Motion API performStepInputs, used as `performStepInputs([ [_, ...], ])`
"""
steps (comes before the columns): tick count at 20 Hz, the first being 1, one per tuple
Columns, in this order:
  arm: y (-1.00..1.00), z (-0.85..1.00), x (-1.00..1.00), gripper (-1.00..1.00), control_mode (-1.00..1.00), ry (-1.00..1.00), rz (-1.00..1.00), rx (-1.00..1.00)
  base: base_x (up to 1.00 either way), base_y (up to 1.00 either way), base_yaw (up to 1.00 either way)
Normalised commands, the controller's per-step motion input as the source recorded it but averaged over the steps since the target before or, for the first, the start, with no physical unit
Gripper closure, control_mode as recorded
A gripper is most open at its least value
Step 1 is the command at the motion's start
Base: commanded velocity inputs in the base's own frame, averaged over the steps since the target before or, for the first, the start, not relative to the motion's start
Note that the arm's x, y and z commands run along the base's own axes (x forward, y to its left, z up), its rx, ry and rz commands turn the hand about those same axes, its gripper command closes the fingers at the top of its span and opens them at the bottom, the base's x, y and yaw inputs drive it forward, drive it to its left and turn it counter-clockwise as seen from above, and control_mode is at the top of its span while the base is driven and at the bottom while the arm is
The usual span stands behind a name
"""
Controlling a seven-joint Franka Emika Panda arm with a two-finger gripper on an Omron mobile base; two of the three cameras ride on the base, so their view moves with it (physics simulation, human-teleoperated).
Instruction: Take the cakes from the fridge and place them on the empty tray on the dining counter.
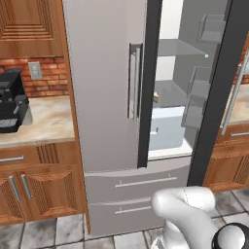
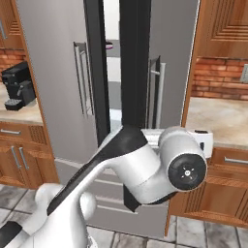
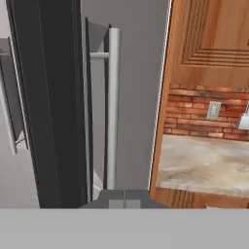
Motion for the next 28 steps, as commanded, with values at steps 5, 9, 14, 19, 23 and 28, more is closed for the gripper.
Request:
performStepInputs([
  [5, 1.0, 0.0, -0.32, 1.0, -1.0, -0.11, -0.02, -0.3, 0.0, 0.0, 0.0],
  [9, 1.0, 0.0, 0.0, 1.0, -1.0, 0.01, -0.14, -0.22, 0.0, 0.0, 0.0],
  [14, 1.0, 0.0, 0.0, 1.0, -1.0, 0.1, -0.21, -0.24, 0.0, 0.0, 0.0],
  [19, 0.98, 0.01, -0.03, 1.0, -1.0, 0.12, -0.21, -0.24, 0.0, 0.0, 0.0],
  [23, 0.9, 0.0, 0.0, 1.0, -1.0, 0.13, -0.17, -0.26, 0.0, 0.0, 0.0],
  [28, 0.86, -0.1, 0.0, -1.0, -1.0, 0.07, -0.16, -0.3, 0.0, 0.0, 0.0],
])
